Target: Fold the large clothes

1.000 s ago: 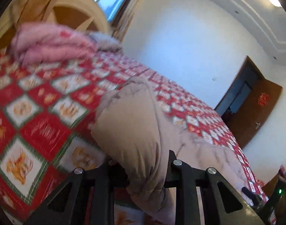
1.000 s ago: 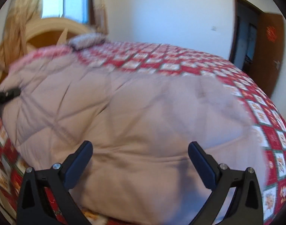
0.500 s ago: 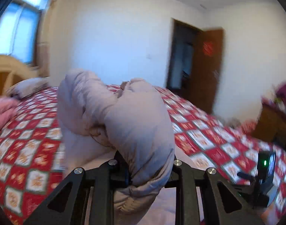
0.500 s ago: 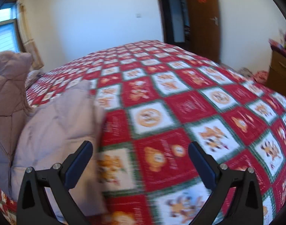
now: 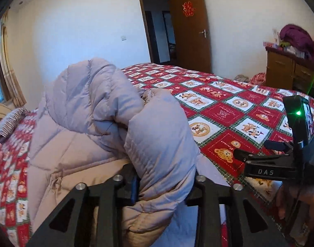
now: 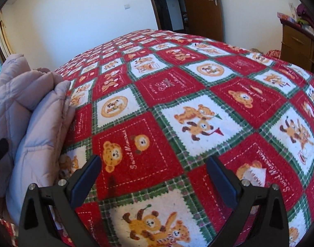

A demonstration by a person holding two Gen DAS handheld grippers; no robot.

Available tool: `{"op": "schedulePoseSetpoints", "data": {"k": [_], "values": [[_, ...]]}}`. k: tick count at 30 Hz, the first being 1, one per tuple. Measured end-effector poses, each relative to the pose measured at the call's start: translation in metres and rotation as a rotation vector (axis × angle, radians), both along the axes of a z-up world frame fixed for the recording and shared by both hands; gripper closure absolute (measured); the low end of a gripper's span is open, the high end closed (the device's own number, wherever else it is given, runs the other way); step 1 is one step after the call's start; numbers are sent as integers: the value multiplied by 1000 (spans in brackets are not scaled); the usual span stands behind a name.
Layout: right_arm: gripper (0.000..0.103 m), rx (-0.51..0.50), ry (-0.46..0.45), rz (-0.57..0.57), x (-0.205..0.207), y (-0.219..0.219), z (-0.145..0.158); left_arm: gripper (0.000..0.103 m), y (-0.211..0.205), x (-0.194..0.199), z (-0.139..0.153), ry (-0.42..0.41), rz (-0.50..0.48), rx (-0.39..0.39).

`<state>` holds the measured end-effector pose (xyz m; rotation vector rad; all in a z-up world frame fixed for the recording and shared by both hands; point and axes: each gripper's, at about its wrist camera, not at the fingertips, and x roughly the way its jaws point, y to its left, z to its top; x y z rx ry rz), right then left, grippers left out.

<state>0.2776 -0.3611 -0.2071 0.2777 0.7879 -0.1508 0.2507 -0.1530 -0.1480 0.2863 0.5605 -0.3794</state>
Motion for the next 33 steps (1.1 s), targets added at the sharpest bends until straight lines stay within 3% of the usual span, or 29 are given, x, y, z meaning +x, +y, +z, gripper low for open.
{"op": "schedulePoseSetpoints", "data": {"k": [3, 6, 10, 12, 14, 17, 19, 21, 24, 27, 29, 33], "values": [[0, -5, 1, 10, 0, 3, -1, 46, -8, -20, 14, -42, -5, 37], [0, -10, 4, 11, 0, 2, -1, 26, -12, -49, 38, -113, -74, 4], [0, -18, 13, 11, 1, 0, 1, 24, 17, -66, 70, -161, -68, -87], [0, -19, 10, 10, 3, -2, 9, 22, 50, -55, 80, -182, 33, -119], [4, -29, -15, 19, 7, -1, 29, 17, 90, -28, 83, -187, 199, -133], [21, -59, -21, 66, 26, 13, 65, 15, 156, 26, 75, -111, 452, -189], [24, -73, -46, 107, 41, 30, 94, 15, 208, 67, 62, -29, 629, -267], [28, -87, -61, 156, 59, 53, 123, 15, 243, 92, 51, 29, 731, -336], [28, -119, -78, 221, 79, 95, 157, 15, 264, 122, 33, 109, 758, -412], [28, -132, -78, 275, 103, 144, 176, 15, 256, 143, 14, 171, 729, -439], [32, -136, -75, 283, 116, 169, 179, 15, 235, 148, 7, 184, 692, -416], [43, -153, -105, 300, 138, 206, 173, 15, 180, 127, 1, 103, 542, -319]]}}
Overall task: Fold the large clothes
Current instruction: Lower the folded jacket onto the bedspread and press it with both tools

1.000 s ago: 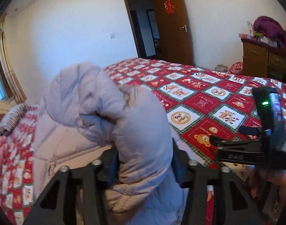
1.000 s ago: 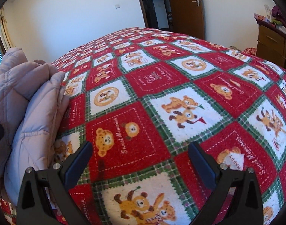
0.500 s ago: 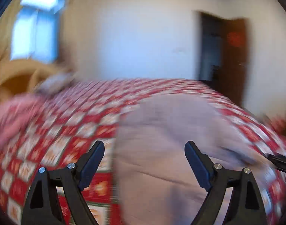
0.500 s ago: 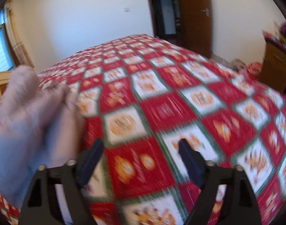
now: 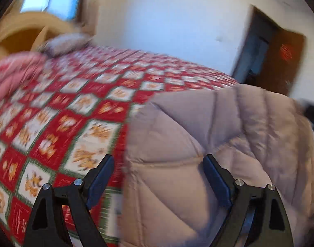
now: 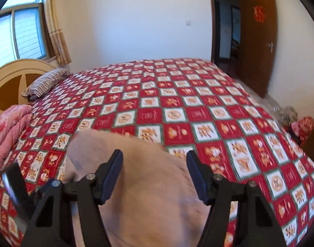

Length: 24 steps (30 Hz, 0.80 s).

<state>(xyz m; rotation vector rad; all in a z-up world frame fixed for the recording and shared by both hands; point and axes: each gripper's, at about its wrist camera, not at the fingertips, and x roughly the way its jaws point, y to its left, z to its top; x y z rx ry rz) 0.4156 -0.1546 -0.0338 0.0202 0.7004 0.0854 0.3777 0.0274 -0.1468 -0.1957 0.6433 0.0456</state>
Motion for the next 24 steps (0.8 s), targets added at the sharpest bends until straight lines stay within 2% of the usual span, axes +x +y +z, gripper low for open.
{"op": "schedulePoseSetpoints", "data": {"k": [1, 3, 4, 6, 9, 11, 13, 14, 16, 18, 21, 24], "values": [[45, 18, 12, -7, 5, -1, -8, 15, -16, -5, 3, -20, -49, 60], [46, 26, 53, -35, 11, -11, -31, 15, -26, -10, 11, -39, -67, 120], [47, 25, 61, -51, 11, -18, -42, 15, -26, -10, 14, -43, -70, 113], [51, 58, 81, -84, 7, -44, -68, 15, -21, -6, 22, -33, -65, 49], [51, 105, 57, -98, 0, -66, -83, 15, -23, 11, 29, 8, -43, -2], [51, 125, 60, -92, 1, -74, -90, 15, -32, 21, 25, 43, -42, 26], [51, 129, 69, -94, 4, -80, -94, 9, -46, 34, 7, 117, -40, 96], [51, 133, 73, -92, 6, -82, -97, 8, -48, 37, -2, 131, -34, 100], [51, 132, 76, -89, 9, -82, -101, 1, -39, 37, -16, 128, -15, 30], [51, 117, 74, -83, 11, -81, -107, 1, -29, 36, -26, 118, -8, -49], [50, 124, 73, -77, 13, -84, -115, 1, -25, 38, -34, 127, -13, -92], [49, 146, 84, -84, 17, -89, -126, 1, -28, 40, -39, 137, -12, -87]]}}
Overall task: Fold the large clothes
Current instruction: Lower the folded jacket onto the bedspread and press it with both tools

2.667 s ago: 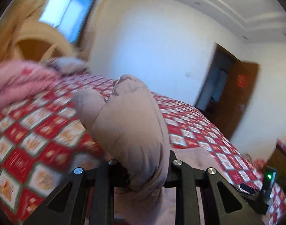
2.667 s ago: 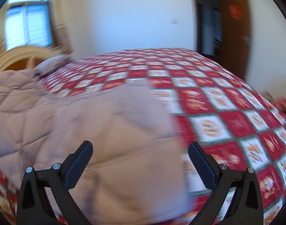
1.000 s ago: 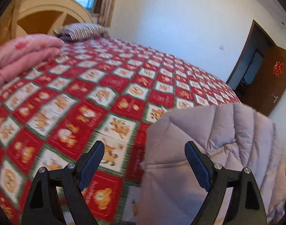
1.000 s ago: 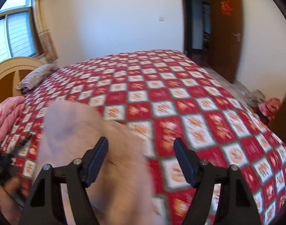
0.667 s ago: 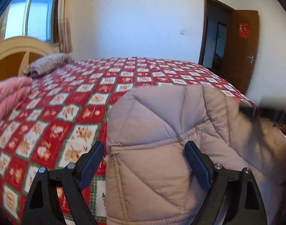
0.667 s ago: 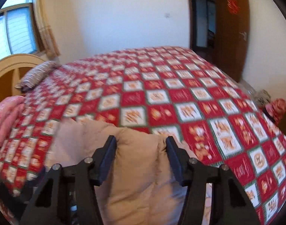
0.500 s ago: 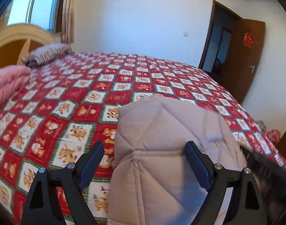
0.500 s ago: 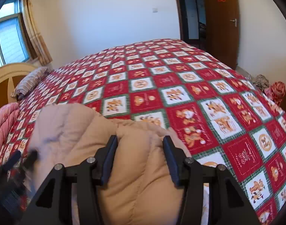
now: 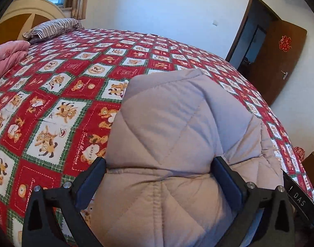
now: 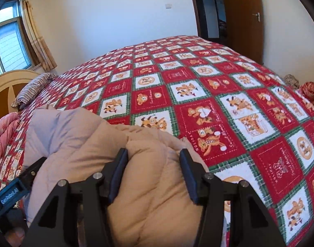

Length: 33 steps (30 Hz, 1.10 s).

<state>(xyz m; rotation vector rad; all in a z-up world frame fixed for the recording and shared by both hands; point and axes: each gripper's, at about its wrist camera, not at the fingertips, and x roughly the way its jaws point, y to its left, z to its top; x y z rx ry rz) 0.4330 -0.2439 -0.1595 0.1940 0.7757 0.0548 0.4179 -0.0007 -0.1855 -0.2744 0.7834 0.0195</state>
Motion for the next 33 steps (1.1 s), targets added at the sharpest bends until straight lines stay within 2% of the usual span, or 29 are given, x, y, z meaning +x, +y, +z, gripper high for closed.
{"op": "schedulePoseSetpoints", "data": {"k": [5, 22, 33], "values": [[48, 18, 21, -3, 4, -4, -10, 1, -5, 1, -6, -5, 9, 34], [46, -13, 67, -12, 11, 0, -26, 1, -8, 10, -20, 41, 8, 45], [45, -23, 74, -15, 13, 0, -29, 1, -8, 11, -22, 41, 11, 53]]}}
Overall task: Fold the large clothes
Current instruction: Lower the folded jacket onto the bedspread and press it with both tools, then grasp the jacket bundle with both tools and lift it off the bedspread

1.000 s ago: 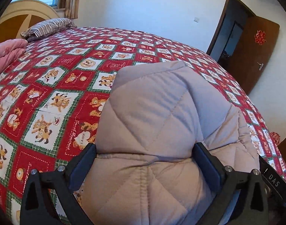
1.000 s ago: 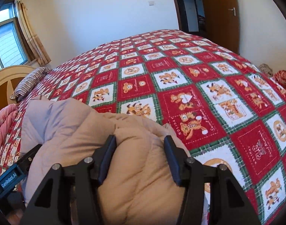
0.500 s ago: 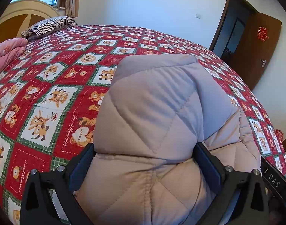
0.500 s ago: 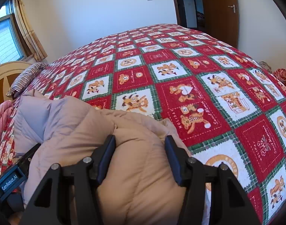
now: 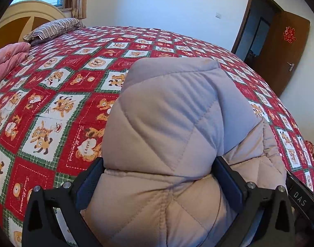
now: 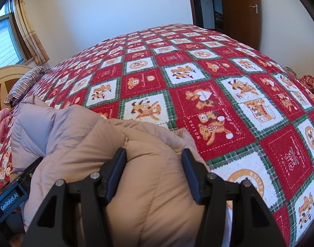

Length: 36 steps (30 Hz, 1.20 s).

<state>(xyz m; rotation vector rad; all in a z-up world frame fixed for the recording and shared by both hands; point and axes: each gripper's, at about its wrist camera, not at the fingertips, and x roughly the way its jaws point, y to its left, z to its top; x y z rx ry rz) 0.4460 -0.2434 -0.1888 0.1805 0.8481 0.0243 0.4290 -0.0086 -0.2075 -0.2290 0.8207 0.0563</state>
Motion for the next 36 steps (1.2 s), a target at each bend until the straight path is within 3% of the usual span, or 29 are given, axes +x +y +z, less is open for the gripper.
{"op": "schedulePoseSetpoints", "data": {"k": [36], "values": [[43, -56, 32, -3, 7, 7, -5, 0, 0, 2, 0, 12, -3, -5]]}}
